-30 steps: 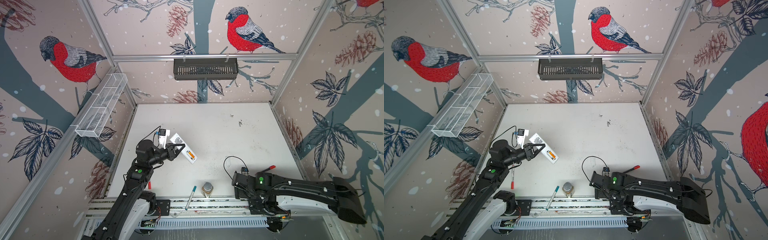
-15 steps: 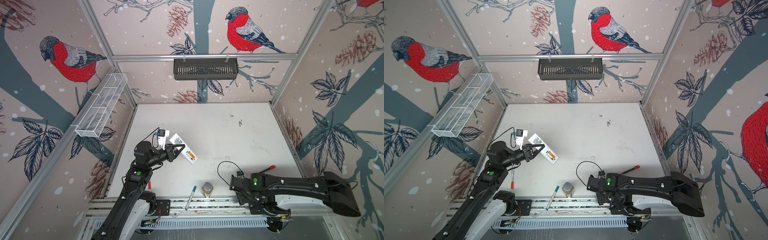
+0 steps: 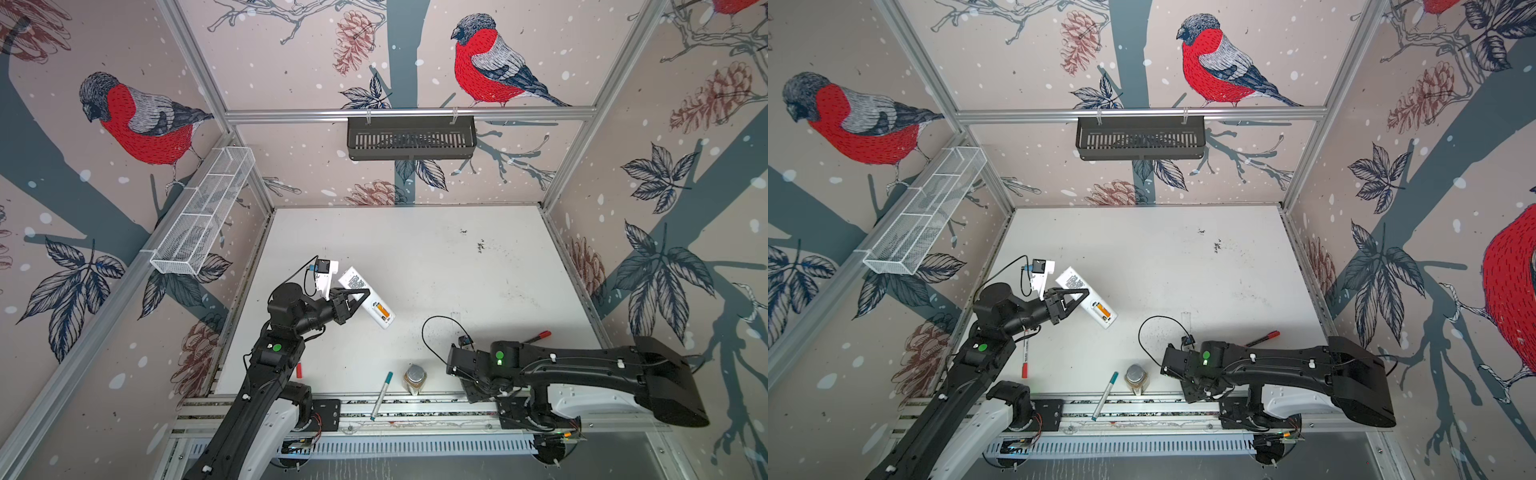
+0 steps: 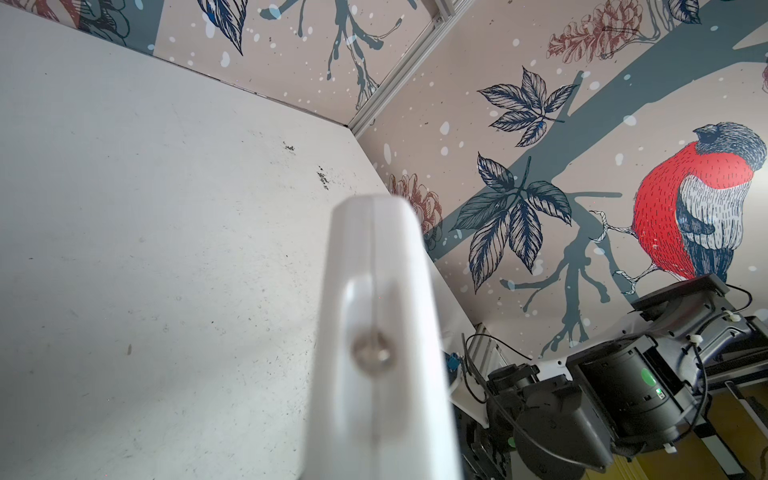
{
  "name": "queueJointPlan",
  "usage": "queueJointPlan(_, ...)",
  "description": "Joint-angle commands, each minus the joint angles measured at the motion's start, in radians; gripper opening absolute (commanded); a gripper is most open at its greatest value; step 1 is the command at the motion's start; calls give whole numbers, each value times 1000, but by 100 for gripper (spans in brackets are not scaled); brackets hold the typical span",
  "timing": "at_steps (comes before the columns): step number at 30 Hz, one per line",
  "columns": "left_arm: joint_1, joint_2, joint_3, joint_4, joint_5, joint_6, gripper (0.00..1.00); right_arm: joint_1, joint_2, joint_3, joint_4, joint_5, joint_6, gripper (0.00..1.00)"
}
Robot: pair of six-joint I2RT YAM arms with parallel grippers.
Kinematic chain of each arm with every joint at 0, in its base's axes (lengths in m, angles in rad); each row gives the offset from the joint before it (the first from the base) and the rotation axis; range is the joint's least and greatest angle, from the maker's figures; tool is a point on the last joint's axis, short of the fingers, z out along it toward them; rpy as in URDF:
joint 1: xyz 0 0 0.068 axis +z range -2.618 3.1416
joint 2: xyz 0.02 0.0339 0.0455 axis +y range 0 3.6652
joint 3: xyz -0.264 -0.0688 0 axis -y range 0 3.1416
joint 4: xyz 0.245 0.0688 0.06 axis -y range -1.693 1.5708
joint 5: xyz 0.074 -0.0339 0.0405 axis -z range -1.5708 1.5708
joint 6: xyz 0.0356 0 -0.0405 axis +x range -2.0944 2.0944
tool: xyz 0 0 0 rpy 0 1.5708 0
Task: Load the batteries into the remote control
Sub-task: 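Lower the open right gripper around the orange battery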
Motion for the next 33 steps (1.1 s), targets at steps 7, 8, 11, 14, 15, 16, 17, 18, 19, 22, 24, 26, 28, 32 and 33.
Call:
queueJointPlan(7,3,0,0,37,3,4,0,-34,52,57,-12,45,-145,62)
queueJointPlan(8,4,1,-1,36,3,5,0,-43,55,56,-16,41,-163,65)
queueJointPlan(11,4,-5,-2,36,1,5,0,-67,55,36,-25,36,-201,69)
queueJointPlan(14,3,-6,-1,36,-2,5,0,-93,46,1,-8,10,-228,69)
queueJointPlan(15,3,-4,-1,36,-1,5,0,-100,45,-7,-4,4,-235,68)
queueJointPlan(16,4,-4,-2,35,-1,5,0,-105,46,-14,4,-6,-240,68)
queueJointPlan(17,4,-4,-2,37,-1,5,0,-105,49,-15,4,-11,-242,66)
queueJointPlan(18,4,-4,-1,36,-2,5,0,-105,51,-18,-1,-9,-239,65)
queueJointPlan(19,4,-4,-1,35,-3,5,0,-108,55,-25,-6,-8,-233,64)
queueJointPlan(22,4,-4,-2,37,-3,5,0,-99,58,-39,13,-12,-227,59)
queueJointPlan(24,3,-2,-2,37,-1,5,0,-95,55,-43,28,-22,-227,54)
queueJointPlan(26,4,-1,-2,37,0,3,0,-91,59,-39,32,-23,-230,49)
queueJointPlan(28,4,-4,-2,37,0,3,0,-85,66,-32,35,-23,-235,45)
queueJointPlan(32,4,-6,-2,37,-3,3,0,-63,97,-13,39,-32,-242,39)
queueJointPlan(33,4,-5,-2,37,-3,3,0,-57,105,-7,38,-34,-243,38)
